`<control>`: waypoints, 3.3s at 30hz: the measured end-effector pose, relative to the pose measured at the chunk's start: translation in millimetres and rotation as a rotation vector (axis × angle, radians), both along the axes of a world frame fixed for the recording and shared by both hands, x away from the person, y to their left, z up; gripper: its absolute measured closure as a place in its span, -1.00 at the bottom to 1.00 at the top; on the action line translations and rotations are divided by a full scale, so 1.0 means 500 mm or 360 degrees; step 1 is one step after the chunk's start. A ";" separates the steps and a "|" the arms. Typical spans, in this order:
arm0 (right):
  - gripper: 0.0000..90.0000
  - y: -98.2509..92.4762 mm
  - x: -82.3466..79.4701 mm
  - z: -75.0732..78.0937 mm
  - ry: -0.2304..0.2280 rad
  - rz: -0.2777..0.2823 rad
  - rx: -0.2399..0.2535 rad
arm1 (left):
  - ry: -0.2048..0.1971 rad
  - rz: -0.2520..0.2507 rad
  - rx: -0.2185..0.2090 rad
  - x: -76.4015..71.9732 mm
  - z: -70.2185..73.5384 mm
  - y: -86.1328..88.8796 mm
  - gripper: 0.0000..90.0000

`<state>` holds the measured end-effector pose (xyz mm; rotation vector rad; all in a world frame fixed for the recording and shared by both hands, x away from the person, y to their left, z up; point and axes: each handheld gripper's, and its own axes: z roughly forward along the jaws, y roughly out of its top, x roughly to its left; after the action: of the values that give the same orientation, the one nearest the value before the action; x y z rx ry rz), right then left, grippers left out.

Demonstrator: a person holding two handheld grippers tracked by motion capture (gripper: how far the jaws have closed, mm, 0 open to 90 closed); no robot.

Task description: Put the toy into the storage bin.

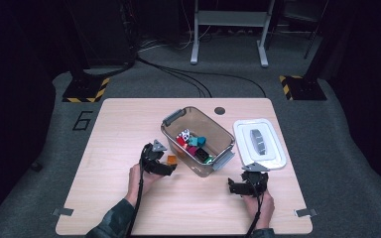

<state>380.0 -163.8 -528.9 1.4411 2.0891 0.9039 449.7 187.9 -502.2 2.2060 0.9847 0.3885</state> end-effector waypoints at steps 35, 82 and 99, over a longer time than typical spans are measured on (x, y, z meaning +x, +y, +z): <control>-0.90 0.000 0.000 0.000 -0.0001 0.0001 0.0000 | -0.0053 -0.0099 -0.0048 -0.008 -0.009 0.007 0.31; -0.90 0.000 0.000 0.000 -0.0001 0.0001 0.0000 | -0.0177 -0.0189 0.0120 0.077 0.243 -0.026 0.31; -0.90 0.000 0.000 0.000 -0.0001 0.0000 0.0001 | -0.0135 -0.0124 0.0067 0.045 0.242 0.008 -0.56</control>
<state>380.0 -163.9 -528.8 1.4412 2.0889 0.9053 472.0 191.8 -381.3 2.2385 0.8501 0.4669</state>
